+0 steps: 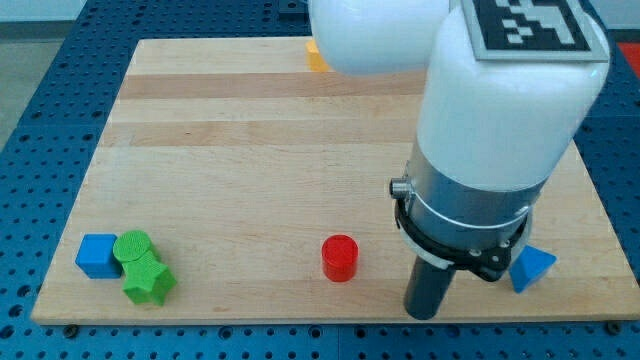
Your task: Slightly move the red circle upwards
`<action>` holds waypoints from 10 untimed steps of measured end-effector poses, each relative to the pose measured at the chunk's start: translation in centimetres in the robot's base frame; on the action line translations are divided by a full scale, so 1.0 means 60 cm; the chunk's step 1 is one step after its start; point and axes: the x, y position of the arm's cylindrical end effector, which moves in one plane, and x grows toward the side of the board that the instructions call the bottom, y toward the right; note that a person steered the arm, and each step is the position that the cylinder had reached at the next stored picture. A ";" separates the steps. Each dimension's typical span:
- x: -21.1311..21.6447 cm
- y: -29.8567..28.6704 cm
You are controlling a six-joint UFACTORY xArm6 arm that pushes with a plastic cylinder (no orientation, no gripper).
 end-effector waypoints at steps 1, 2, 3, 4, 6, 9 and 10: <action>-0.032 -0.050; -0.045 -0.069; -0.045 -0.072; -0.048 -0.111; -0.176 -0.195; -0.273 -0.292; -0.254 -0.261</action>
